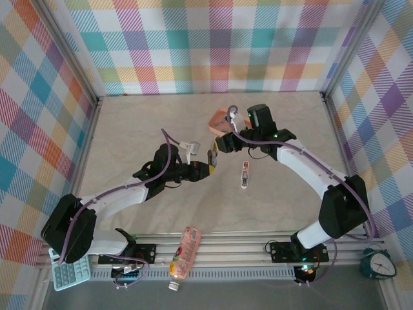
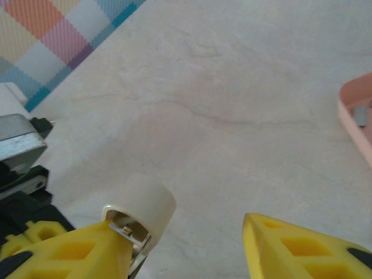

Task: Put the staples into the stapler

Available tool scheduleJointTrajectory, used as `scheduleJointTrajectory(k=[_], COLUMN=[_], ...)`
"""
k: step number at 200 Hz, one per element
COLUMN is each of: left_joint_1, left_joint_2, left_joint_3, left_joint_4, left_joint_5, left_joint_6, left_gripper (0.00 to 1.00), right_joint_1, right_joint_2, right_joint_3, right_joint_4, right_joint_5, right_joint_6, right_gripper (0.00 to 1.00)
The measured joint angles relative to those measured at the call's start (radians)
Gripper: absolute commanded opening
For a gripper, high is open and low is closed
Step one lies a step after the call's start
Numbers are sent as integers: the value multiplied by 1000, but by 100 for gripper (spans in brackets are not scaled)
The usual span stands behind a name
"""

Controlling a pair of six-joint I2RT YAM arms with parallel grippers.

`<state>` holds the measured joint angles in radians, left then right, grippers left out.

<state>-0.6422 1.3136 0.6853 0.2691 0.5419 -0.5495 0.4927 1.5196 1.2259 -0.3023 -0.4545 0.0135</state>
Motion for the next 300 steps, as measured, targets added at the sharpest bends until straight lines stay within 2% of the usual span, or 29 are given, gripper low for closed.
scheduleJointTrajectory(k=[31,101,142,205,217,260,300], left_joint_1=[-4,-19,-19,-19,-19,-19,-19], left_joint_2=[0,0,0,0,0,0,1], left_joint_3=[0,-2,-3,-6,-6,-6,-6], left_joint_4=[-6,61,75,74,74,74,69], left_joint_5=[-16,-107,-145,-176,-177,-177,-177], left_joint_6=[-4,-89,-109,-113,-113,-113,-113], left_gripper=[0,0,0,0,0,0,0], right_joint_1=[-4,-12,-12,-12,-8,60,129], right_joint_2=[14,11,8,-100,-120,-108,-79], right_joint_3=[18,-32,-43,-112,-139,-154,-153], right_joint_4=[-34,-37,-56,-24,17,78,96], right_joint_5=[-63,-124,-139,-158,-159,-91,39], right_joint_6=[48,262,316,401,452,535,556], right_gripper=[52,51,50,49,53,52,53])
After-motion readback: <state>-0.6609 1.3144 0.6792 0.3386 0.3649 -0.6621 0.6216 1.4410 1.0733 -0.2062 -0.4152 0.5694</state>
